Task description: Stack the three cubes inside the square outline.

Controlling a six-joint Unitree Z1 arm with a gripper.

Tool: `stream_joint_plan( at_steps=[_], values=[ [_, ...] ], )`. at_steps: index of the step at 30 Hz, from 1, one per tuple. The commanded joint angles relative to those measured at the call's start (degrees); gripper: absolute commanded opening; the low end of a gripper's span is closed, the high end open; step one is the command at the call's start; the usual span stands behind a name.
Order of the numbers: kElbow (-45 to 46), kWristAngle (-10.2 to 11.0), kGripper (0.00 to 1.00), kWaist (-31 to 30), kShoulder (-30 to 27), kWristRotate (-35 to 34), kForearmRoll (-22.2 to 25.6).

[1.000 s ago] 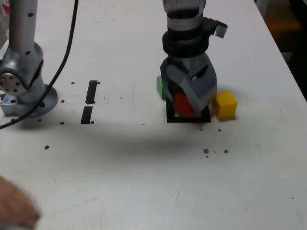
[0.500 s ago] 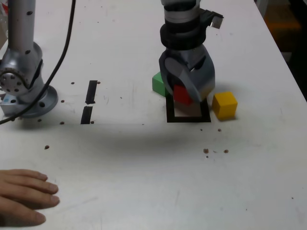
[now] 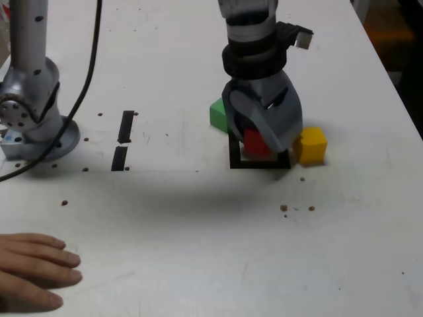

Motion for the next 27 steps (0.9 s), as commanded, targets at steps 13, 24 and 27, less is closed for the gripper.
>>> stream_joint_plan(
  at_steps=[13, 24, 27],
  values=[
    [-0.5, 2.5, 0.39, 0.4, -1.6, -0.1, 1.0],
    [-0.1, 3.5, 0.60, 0.7, -2.5, -0.6, 3.1],
    [0.0, 3.4, 0.66, 0.7, -2.6, -0.6, 3.0]
  ],
)
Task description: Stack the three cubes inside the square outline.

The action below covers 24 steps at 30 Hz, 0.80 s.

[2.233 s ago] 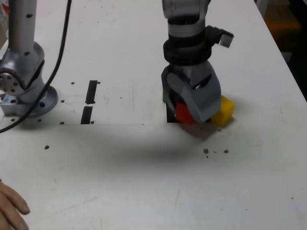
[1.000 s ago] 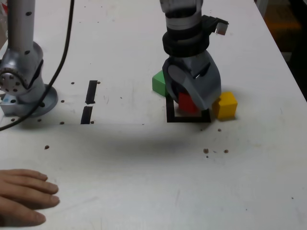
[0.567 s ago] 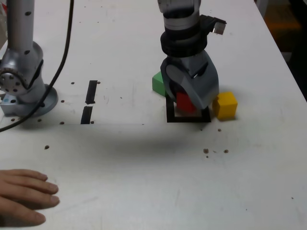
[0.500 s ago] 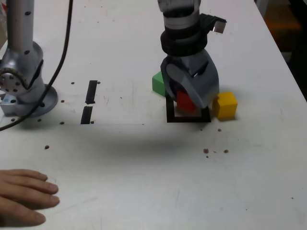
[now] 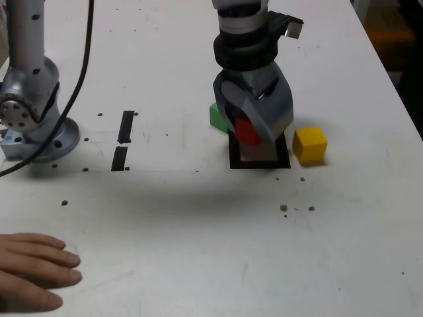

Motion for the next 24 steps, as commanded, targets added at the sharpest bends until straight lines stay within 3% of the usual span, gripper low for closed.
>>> stream_joint_plan(
  at_steps=[1, 8, 15, 24],
  values=[
    [0.0, -0.1, 0.68, 0.1, -0.7, 0.0, -0.2],
    [0.3, -0.2, 0.81, 0.1, -0.5, 0.0, -1.2],
    [-0.3, 0.6, 0.82, 0.1, -0.6, 0.0, -1.5],
    [-2.3, 3.7, 0.81, 0.1, -5.1, -1.2, 2.4]
  ],
)
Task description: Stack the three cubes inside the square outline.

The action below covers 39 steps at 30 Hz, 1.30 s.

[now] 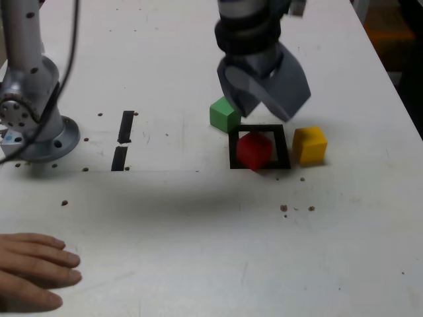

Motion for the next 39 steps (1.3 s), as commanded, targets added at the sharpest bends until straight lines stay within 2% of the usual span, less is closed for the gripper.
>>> stream_joint_plan(
  at_steps=[1, 5, 9, 13, 17, 22, 27, 32, 39],
  values=[
    [-0.3, 0.7, 0.81, 0.1, -1.6, -0.6, 1.1],
    [0.7, 1.8, 0.79, -0.1, -5.9, -2.0, 4.5],
    [1.9, 1.7, 0.75, -1.9, -9.3, -3.7, 7.3],
    [2.6, 0.2, 0.68, -5.2, -11.1, -5.4, 8.9],
    [3.5, -2.7, 0.60, -8.8, -11.5, -6.3, 8.6],
    [4.1, -7.1, 0.50, -13.2, -9.9, -6.5, 6.2],
    [3.1, -10.3, 0.49, -16.5, -6.2, -6.5, 3.4],
    [1.9, -11.7, 0.49, -18.5, -2.8, -6.5, 1.7],
    [-0.2, -12.3, 0.49, -19.3, 2.1, -6.3, 0.0]
  ],
)
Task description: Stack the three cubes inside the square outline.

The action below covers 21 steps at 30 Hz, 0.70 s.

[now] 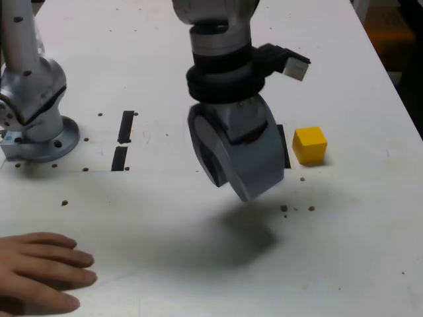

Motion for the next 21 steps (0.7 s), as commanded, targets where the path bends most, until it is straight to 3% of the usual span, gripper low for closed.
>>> stream_joint_plan(
  at_steps=[1, 21],
  values=[
    [-0.4, -0.1, 0.49, 0.0, 1.1, 0.2, -0.4],
    [0.1, 0.2, 0.50, 0.8, 4.5, 0.8, -1.1]
  ],
)
